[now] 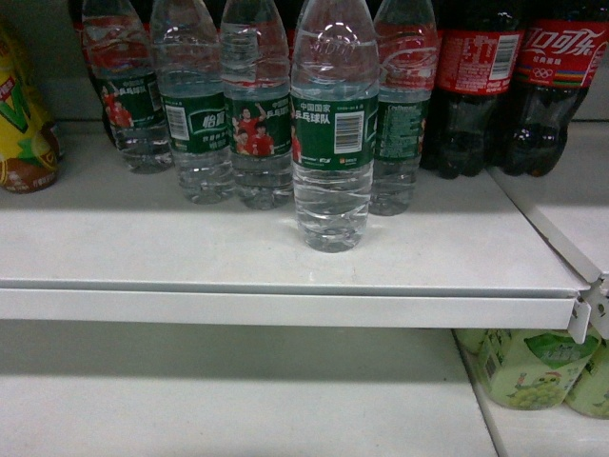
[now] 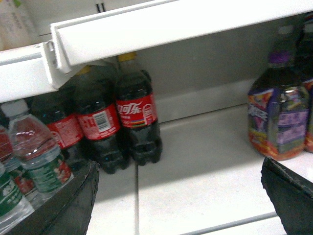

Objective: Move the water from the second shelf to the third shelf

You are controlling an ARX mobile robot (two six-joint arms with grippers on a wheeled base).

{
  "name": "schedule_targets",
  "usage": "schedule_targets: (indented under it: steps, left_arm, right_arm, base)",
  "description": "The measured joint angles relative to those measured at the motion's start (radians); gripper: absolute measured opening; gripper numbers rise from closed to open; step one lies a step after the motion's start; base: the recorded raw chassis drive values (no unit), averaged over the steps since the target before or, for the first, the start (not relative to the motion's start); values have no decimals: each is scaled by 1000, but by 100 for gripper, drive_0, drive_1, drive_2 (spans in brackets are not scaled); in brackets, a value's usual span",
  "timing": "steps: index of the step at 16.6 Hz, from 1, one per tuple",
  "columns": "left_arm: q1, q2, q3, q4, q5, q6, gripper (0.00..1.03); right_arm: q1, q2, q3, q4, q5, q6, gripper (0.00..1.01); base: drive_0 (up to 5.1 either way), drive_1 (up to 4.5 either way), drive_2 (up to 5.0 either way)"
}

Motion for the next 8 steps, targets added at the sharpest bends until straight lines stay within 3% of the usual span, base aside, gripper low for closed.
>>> schedule_targets:
  steps: [3, 5, 8]
  left_arm:
    - [0, 0, 0, 0, 0, 0, 98]
    - [0, 0, 0, 0, 0, 0, 98]
    - [0, 0, 0, 0, 0, 0, 98]
  right_arm:
    - [151, 240, 16, 165, 16, -44, 98]
    - [282, 415, 42, 279, 34, -76, 98]
    - [423, 662, 116, 394, 34, -95, 98]
  base:
    - [0, 0, 0]
    - [0, 0, 0]
    - [0, 0, 0]
